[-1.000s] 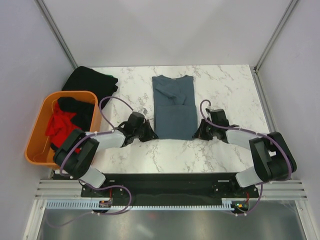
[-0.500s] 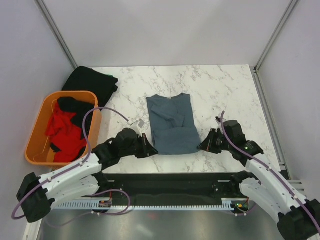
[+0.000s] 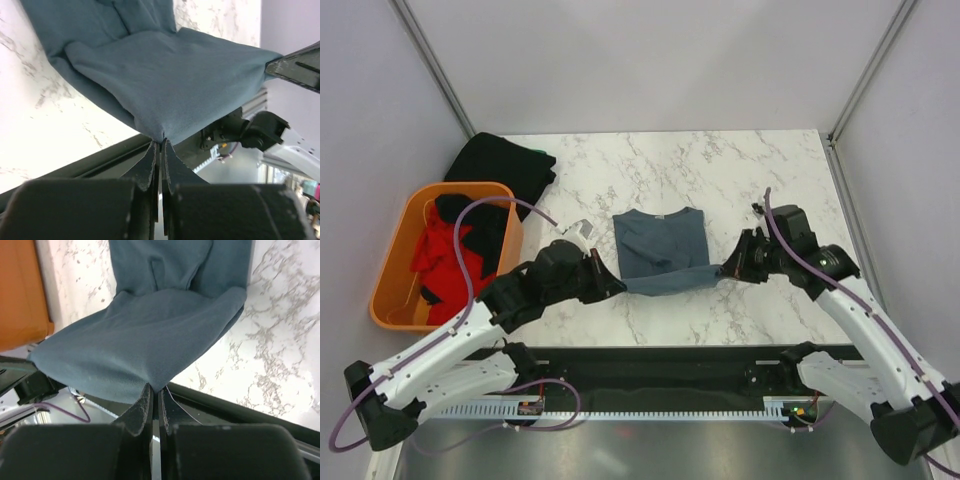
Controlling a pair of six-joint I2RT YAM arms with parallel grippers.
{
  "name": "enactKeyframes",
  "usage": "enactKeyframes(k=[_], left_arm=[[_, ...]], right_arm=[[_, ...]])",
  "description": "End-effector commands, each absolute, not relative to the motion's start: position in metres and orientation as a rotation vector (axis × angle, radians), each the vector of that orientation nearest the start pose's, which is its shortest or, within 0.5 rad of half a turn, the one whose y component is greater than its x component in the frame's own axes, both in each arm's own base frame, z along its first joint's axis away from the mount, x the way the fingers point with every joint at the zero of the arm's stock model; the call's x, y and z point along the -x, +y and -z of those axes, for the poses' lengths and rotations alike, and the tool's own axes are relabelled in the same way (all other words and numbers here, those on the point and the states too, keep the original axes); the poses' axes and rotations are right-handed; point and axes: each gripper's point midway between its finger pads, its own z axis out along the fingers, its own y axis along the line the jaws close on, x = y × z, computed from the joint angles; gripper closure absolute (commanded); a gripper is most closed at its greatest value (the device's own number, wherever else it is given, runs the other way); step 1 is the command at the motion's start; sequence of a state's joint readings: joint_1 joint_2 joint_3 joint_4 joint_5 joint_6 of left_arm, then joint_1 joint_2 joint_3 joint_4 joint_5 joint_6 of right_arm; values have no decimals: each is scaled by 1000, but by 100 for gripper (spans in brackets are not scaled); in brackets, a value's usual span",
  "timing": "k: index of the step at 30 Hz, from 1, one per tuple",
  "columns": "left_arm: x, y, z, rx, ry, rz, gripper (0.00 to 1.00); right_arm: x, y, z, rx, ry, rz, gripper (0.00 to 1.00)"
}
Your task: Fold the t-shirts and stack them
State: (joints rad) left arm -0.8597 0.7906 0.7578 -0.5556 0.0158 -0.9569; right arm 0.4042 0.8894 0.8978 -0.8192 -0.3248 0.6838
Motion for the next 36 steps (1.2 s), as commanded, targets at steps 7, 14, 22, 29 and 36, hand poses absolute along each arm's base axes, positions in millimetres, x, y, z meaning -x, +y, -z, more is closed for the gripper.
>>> enactKeyframes(k=[7, 14, 22, 29, 36], left_arm=[[-216, -214, -206, 116, 2339, 724, 98], [-268, -204, -208, 137, 2348, 691, 98], [-338, -199, -192, 160, 2412, 664, 98], [-405, -195, -158, 198, 2489, 651, 98], [-473, -194, -89, 288, 2604, 733, 91]], right_arm=[[-254, 166, -209, -133, 2487, -655, 100], [-312, 173, -205, -106, 2512, -612, 100], [-372, 177, -178, -114, 2563, -610, 100], [-425, 183, -151, -120, 2594, -621, 100], [-474, 186, -78, -177, 2694, -599, 100]])
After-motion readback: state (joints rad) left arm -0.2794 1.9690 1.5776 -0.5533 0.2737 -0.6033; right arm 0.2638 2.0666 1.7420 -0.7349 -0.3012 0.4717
